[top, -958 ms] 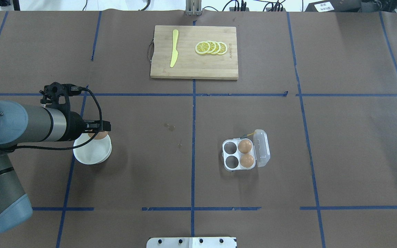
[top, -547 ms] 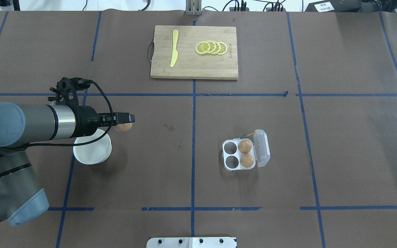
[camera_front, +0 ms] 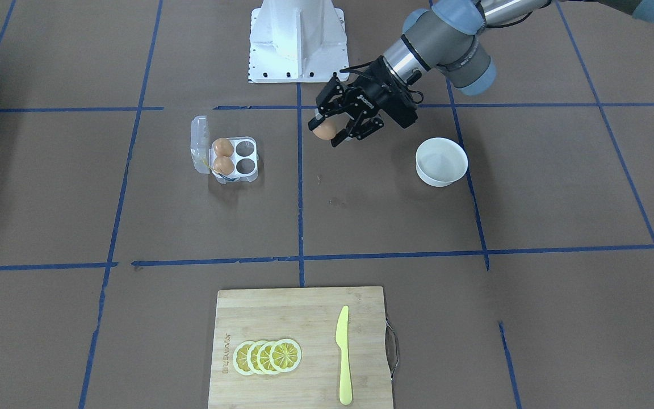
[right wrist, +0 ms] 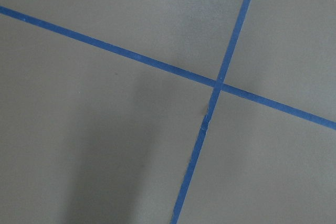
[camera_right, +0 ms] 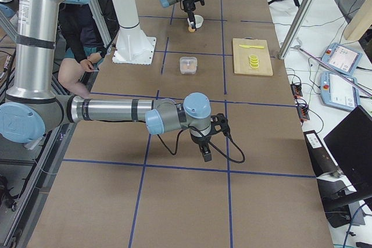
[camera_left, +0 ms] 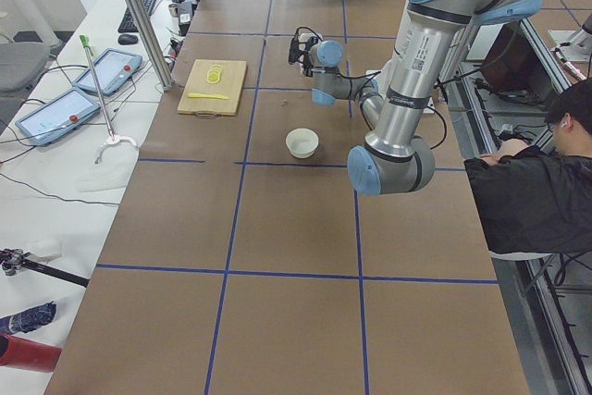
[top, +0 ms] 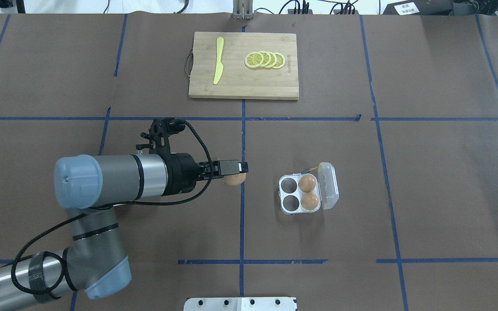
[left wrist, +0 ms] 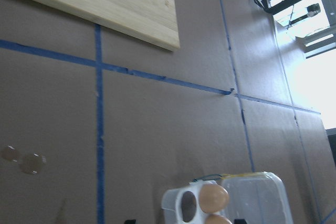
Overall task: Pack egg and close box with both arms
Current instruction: 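Lift the egg with the left gripper and carry it to the carton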
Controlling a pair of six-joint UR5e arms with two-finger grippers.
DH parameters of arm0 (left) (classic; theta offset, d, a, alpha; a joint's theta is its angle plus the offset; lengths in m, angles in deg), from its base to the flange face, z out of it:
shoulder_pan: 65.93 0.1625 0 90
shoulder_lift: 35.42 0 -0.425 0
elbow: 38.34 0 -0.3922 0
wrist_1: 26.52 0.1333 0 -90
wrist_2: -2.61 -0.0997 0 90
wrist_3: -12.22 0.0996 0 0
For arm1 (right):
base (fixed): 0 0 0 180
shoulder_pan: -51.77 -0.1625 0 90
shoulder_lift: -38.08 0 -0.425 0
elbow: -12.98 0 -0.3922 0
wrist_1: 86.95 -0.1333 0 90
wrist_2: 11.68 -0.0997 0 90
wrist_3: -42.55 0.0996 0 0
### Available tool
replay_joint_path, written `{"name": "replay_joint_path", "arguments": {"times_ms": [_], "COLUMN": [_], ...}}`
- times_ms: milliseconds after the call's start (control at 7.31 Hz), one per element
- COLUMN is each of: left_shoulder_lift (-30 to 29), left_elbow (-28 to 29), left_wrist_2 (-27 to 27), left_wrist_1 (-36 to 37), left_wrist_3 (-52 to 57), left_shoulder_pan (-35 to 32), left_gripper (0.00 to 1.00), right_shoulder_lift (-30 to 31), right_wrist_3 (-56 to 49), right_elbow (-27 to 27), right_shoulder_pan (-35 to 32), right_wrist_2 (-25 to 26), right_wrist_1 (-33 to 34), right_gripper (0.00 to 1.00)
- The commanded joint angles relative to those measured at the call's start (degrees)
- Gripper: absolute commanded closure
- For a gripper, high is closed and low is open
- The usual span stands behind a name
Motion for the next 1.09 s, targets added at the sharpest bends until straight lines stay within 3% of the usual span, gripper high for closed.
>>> {"name": "replay_joint_path", "arguments": {"times_ms": [0, 137, 410, 958], "left_shoulder_lift": [-5.49, -8.66, -9.30, -13.60], "left_elbow": [6.69, 10.30, 12.70, 19.82], "left_wrist_2": [-4.52, -6.89, -9.98, -12.54], "left_wrist_1": [-7.86, -9.55, -10.01, -10.01], "left_wrist_3": [0.04, 0.12, 0.39, 1.00], "left_shoulder_pan": [3.96, 5.01, 5.55, 7.05], "left_gripper": [0.78, 0.78, 0.78, 0.78], "right_shoulder_lift": [0.00, 0.00, 0.00, 0.18], "right_wrist_3": [0.00, 0.00, 0.00, 0.00], "right_elbow": [0.09, 0.09, 0.09, 0.09], "right_shoulder_pan": [-0.01, -0.01, -0.01, -0.01], "right_wrist_2": [0.00, 0.00, 0.00, 0.00], "right_wrist_1": [0.00, 0.00, 0.00, 0.00], "right_gripper": [0.00, 0.00, 0.00, 0.00]}}
